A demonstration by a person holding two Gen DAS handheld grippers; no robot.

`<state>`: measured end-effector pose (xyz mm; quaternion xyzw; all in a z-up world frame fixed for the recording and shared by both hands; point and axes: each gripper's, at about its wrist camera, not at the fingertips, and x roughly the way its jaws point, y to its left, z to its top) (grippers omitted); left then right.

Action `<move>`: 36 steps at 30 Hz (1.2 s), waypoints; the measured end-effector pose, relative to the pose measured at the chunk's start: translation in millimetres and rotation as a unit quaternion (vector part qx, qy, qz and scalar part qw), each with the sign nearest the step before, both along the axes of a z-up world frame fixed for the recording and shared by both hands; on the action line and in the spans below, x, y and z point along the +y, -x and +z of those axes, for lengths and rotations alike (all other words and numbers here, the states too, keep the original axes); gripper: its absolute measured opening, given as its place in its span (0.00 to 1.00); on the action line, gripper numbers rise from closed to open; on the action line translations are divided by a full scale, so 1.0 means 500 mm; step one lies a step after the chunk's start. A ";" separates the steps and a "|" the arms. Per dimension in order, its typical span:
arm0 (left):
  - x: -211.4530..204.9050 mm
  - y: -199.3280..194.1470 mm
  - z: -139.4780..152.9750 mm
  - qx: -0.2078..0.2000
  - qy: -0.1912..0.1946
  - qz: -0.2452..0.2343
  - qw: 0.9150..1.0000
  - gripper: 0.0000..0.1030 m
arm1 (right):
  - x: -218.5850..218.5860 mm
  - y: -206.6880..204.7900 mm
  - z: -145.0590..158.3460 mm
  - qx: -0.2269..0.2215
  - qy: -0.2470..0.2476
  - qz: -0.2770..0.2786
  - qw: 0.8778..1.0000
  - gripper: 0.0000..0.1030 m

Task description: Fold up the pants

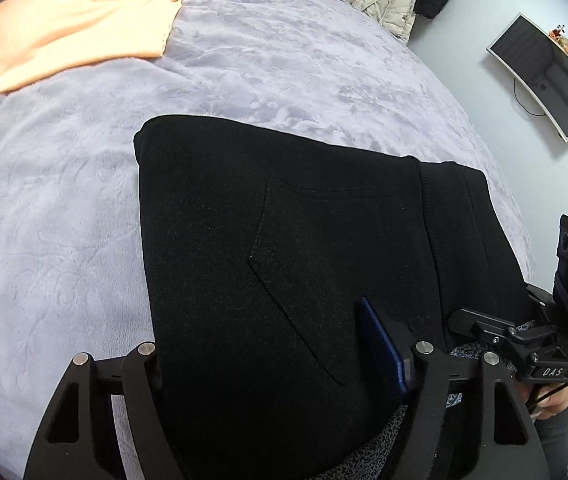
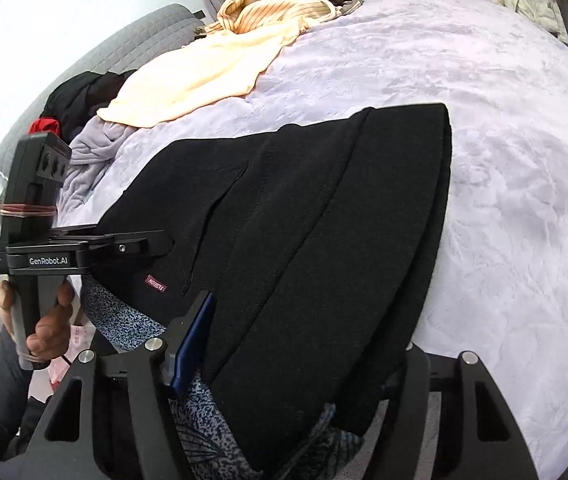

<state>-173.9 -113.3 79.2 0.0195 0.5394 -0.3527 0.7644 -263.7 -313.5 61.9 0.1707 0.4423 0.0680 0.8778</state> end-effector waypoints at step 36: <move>-0.213 -0.076 0.091 -0.030 -0.016 0.009 0.999 0.78 | -0.330 -0.012 0.101 0.003 0.088 -0.182 0.979 0.80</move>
